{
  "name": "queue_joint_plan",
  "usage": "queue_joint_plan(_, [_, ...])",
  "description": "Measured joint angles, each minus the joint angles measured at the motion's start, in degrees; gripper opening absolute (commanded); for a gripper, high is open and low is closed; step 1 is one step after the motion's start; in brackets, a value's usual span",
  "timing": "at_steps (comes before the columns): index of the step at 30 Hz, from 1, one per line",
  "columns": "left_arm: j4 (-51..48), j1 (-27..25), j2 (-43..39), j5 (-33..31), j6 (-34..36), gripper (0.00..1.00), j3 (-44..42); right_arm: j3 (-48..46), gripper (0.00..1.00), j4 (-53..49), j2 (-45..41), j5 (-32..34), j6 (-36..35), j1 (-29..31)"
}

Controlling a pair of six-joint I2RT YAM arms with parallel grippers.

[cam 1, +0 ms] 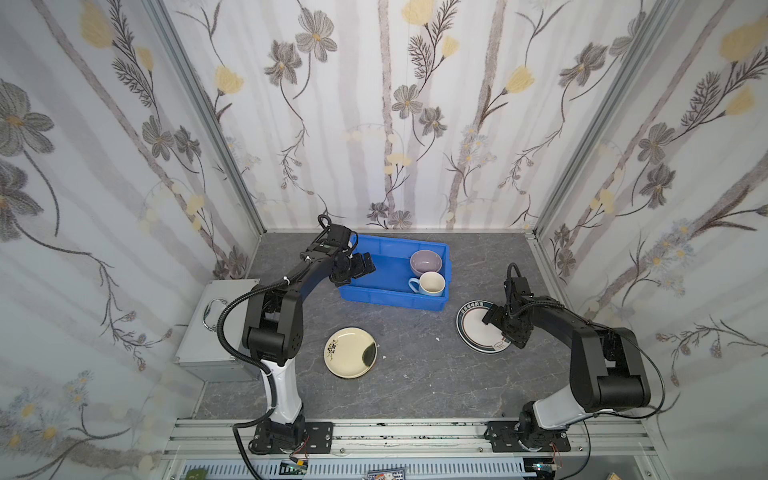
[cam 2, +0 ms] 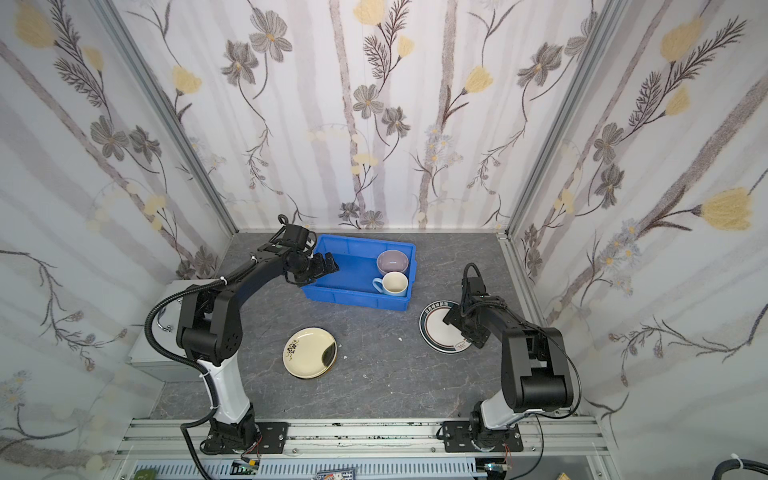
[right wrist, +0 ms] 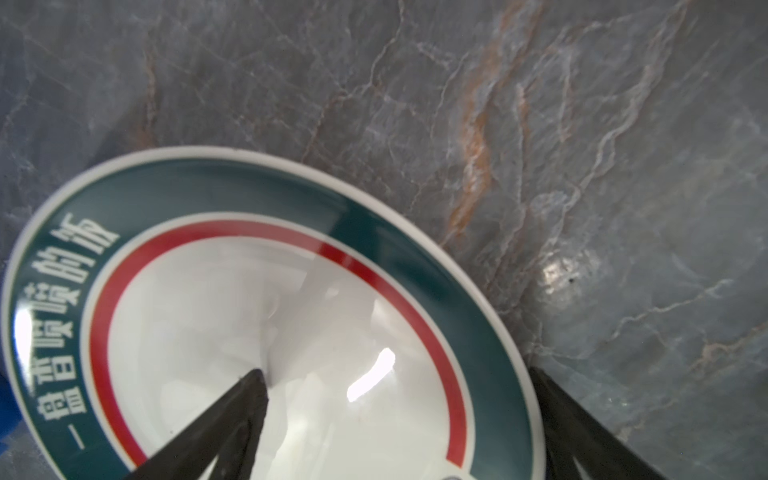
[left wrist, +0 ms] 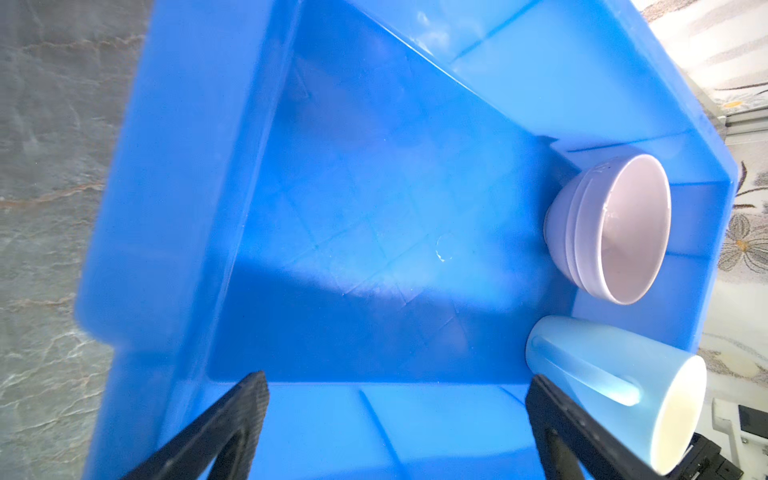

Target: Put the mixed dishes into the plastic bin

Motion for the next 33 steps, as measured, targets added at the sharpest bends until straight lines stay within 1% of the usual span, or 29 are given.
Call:
queue_joint_plan(3, [-0.7,0.0,-1.0,-0.4,-0.4,1.00,-0.5,1.4,0.96,-1.4,-1.2,1.6,-0.8,0.0])
queue_joint_plan(7, [-2.7,0.0,-3.2,-0.9,-0.7,1.00,-0.6,7.7,0.97,-2.5,-0.8,2.9,-1.8,-0.5])
queue_joint_plan(10, [-4.4,0.3,-5.4,-1.1,-0.6,1.00,-0.2,12.5,0.97,-2.5,2.1,3.8,-2.4,-0.9])
queue_joint_plan(13, [-5.2,1.6,-6.4,-2.3,0.5,0.99,0.8,16.1,0.97,-2.7,6.1,4.5,-3.0,-2.0])
queue_joint_plan(20, [-7.0,6.2,-6.3,-5.5,1.4,1.00,0.9,20.4,0.96,-2.1,14.0,4.2,-3.4,-4.8])
queue_joint_plan(24, [-7.1,6.8,-5.0,-5.5,1.8,0.99,0.9,20.4,0.95,-0.9,16.5,2.8,-3.4,-5.0])
queue_joint_plan(27, [-7.1,6.9,-3.9,-5.4,1.8,0.99,0.1,18.5,0.95,-0.2,16.6,1.6,-3.3,-4.7])
queue_joint_plan(33, [-6.9,7.0,-3.1,-5.2,1.7,0.99,-2.2,12.2,0.95,3.2,12.8,0.4,-3.3,-3.7])
